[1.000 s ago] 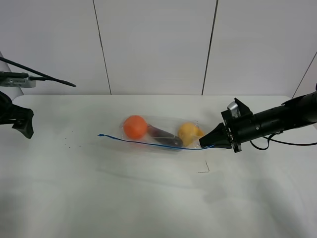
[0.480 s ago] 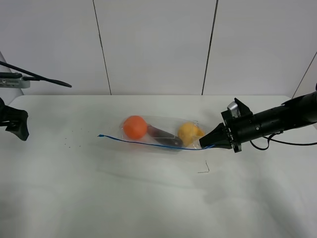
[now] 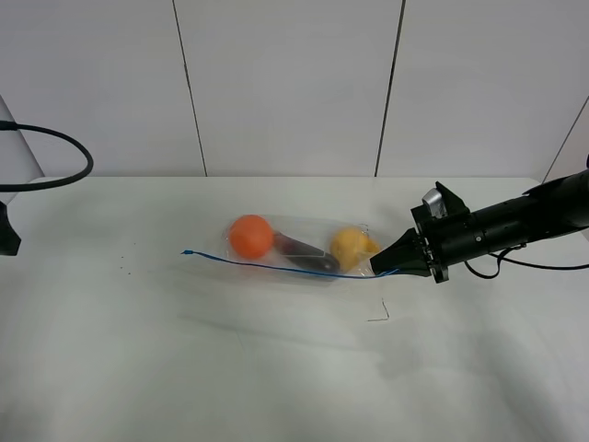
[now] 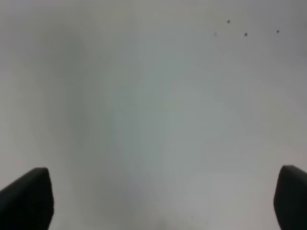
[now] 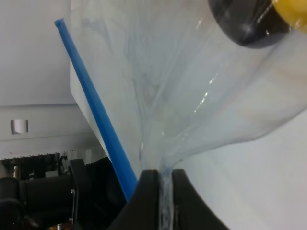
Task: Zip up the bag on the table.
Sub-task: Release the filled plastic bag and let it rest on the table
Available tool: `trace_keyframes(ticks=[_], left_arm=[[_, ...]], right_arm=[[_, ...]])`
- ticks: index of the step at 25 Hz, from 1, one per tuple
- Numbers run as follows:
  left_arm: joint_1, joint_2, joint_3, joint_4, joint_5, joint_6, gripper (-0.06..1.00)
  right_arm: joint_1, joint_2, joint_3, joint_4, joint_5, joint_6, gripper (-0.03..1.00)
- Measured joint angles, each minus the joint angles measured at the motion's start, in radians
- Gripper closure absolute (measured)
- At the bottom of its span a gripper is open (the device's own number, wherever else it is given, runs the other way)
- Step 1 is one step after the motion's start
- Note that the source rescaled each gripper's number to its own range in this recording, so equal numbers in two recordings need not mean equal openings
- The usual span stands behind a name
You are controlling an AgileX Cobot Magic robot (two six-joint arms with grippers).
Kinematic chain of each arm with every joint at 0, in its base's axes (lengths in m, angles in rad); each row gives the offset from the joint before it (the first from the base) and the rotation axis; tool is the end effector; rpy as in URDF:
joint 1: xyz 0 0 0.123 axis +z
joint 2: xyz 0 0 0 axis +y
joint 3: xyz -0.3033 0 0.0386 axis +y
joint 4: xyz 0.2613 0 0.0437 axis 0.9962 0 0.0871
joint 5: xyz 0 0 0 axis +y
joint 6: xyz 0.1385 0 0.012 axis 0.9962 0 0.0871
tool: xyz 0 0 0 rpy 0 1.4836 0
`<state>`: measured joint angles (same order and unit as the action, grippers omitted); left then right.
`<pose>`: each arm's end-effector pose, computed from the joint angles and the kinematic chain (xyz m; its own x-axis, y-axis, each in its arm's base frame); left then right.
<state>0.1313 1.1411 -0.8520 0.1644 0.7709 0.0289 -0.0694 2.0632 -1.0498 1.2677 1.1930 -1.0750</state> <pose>0.2459 0.0485 0.2685 -0.8352 0.0368 -0.5486 -0.0725 0.9817 0.1763 0.3603 0.0986 0.1093 -0.9828 -0.0270 -0.1825 -0.1739 0.4648 0.8681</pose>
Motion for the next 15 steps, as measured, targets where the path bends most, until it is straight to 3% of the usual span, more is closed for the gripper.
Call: trace_keyframes(ticks=[3, 9, 15], left_arm=[[0.0, -0.076, 0.03, -0.049, 0.015, 0.027, -0.05], [0.0, -0.233, 0.14, -0.208, 0.072, 0.192, -0.05], [0.0, -0.516, 0.258, -0.271, 0.096, 0.22, -0.05]], right_arm=[[0.0, 0.0, 0.0, 0.001, 0.0, -0.001, 0.97], [0.0, 0.0, 0.0, 0.001, 0.0, -0.002, 0.97], [0.0, 0.0, 0.0, 0.006, 0.0, -0.003, 0.97]])
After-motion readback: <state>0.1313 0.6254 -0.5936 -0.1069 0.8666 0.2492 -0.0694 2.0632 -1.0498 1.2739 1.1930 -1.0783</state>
